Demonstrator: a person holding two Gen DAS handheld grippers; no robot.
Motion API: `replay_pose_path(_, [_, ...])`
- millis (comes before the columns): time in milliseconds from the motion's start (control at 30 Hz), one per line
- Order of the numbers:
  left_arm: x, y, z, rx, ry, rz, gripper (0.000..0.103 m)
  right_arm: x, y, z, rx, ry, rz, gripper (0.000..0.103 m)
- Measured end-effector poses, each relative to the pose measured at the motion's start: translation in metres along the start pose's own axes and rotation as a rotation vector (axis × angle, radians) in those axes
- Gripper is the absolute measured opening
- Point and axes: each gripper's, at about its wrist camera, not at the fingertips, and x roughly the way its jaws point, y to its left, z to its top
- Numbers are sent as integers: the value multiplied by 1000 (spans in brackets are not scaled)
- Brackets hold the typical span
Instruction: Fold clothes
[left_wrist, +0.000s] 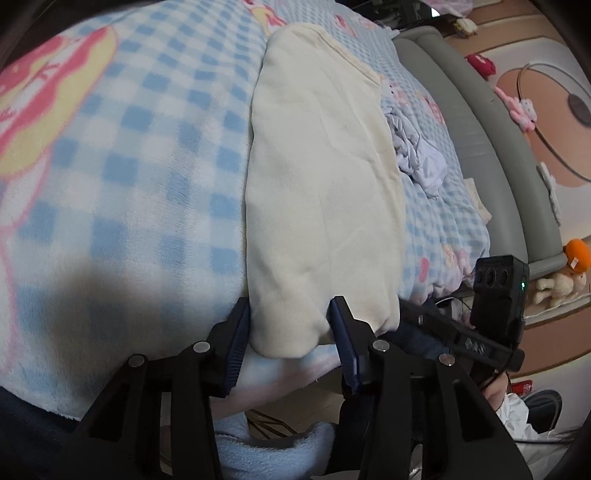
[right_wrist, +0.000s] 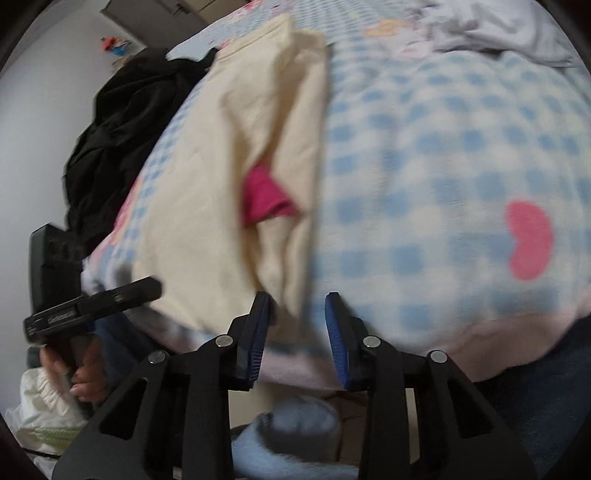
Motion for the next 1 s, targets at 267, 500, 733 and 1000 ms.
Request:
replay_pose_path(267, [-20, -19, -2, 19, -32, 33, 26, -12, 8, 3, -66, -28, 53, 13])
replay_pose_path(500, [-30, -22, -17, 4, 56, -57, 25, -37, 5, -17, -56, -9, 108, 12])
replay_pose_path(733, [-43, -35, 12, -114, 100, -171, 26, -73, 10, 9, -46, -114, 121, 30])
replay_pose_path(1000, [-40, -48, 44, -217, 76, -309, 25, -108, 19, 26, -98, -215, 97, 34])
